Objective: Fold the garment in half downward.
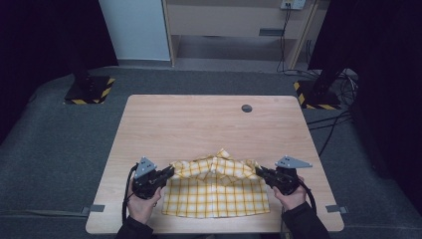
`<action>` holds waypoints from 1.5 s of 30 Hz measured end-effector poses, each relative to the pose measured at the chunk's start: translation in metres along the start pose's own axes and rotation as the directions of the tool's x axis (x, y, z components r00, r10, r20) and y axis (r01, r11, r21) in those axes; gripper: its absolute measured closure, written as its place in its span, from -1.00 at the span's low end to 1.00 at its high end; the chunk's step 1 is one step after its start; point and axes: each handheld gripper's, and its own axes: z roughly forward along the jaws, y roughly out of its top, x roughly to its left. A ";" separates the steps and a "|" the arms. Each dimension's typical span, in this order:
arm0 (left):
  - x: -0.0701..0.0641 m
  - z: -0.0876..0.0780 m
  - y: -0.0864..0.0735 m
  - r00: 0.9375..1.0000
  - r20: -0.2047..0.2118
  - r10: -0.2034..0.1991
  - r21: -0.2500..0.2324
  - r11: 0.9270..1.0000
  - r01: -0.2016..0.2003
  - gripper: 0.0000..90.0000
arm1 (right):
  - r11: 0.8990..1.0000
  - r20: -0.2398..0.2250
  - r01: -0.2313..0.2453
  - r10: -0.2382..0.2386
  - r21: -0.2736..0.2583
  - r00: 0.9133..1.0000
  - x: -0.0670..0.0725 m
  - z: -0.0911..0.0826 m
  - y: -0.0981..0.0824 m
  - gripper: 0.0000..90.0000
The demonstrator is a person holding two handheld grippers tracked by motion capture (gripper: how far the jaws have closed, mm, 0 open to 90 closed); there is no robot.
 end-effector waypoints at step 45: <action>-0.006 0.010 -0.043 0.996 -0.060 0.068 0.261 0.964 -0.051 0.85 | 0.977 0.095 0.020 -0.041 0.214 0.995 0.011 0.000 -0.050 0.88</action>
